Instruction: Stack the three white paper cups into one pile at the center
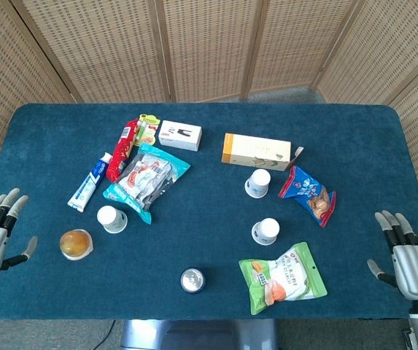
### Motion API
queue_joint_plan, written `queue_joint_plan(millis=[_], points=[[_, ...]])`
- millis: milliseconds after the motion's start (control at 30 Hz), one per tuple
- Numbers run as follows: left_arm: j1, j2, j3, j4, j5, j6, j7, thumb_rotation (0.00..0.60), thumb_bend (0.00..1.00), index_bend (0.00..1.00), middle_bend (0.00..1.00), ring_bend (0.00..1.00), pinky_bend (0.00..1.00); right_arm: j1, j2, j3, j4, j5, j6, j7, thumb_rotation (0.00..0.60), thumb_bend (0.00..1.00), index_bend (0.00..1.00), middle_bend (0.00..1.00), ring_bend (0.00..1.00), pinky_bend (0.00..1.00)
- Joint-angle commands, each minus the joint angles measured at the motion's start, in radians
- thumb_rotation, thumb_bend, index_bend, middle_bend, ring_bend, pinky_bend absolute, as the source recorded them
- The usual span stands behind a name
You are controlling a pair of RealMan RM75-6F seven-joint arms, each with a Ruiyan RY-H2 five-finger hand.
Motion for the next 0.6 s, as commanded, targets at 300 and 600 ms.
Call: queue_joint_plan(millis=[300,600], points=[[-0.013,-0.010,0.004,0.003,-0.015,-0.032,0.015,0.412,0.46,0.00,0.03,0.00,0.08,0.004,0.005,0.001,0.010,0.008,-0.015,0.013,0.592,0.28,0.00,0.04,0.02,0.36],[-0.084,0.025,-0.009,-0.063,-0.126,-0.189,0.108,0.418,0.46,0.00,0.00,0.00,0.08,0.009,0.001,0.002,0.003,0.003,-0.021,0.009,0.588,0.28,0.00,0.04,0.02,0.36]])
